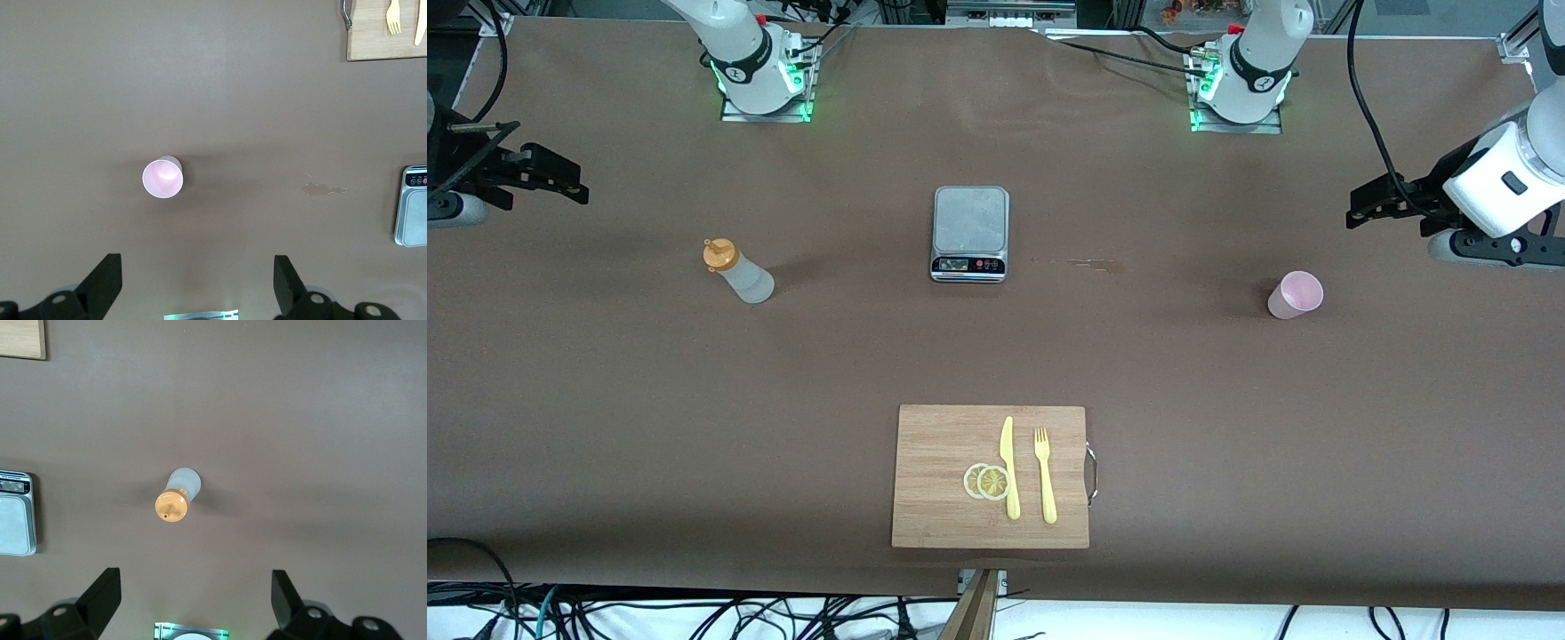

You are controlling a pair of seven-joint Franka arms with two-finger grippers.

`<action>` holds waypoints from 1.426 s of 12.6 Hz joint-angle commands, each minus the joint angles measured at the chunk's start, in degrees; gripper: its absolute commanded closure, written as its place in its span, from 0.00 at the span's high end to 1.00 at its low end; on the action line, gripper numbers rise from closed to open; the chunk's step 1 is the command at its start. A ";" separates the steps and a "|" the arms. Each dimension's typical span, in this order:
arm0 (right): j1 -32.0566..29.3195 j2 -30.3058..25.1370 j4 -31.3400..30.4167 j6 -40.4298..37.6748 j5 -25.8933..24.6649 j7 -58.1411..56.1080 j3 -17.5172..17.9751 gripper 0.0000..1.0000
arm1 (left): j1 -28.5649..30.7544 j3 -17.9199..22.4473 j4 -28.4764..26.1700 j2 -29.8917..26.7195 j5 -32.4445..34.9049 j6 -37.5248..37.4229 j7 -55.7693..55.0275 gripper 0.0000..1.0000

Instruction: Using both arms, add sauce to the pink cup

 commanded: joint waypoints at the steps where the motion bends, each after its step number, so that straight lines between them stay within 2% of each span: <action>1: -0.10 -0.22 0.47 -0.77 0.61 -0.61 0.04 1.00 | -0.17 -0.14 2.26 1.10 0.10 -1.64 -0.69 1.00; 18: 1.57 0.75 2.22 -4.46 0.43 -1.05 0.65 1.00 | 0.09 0.13 2.26 1.10 0.02 -1.64 -0.69 1.00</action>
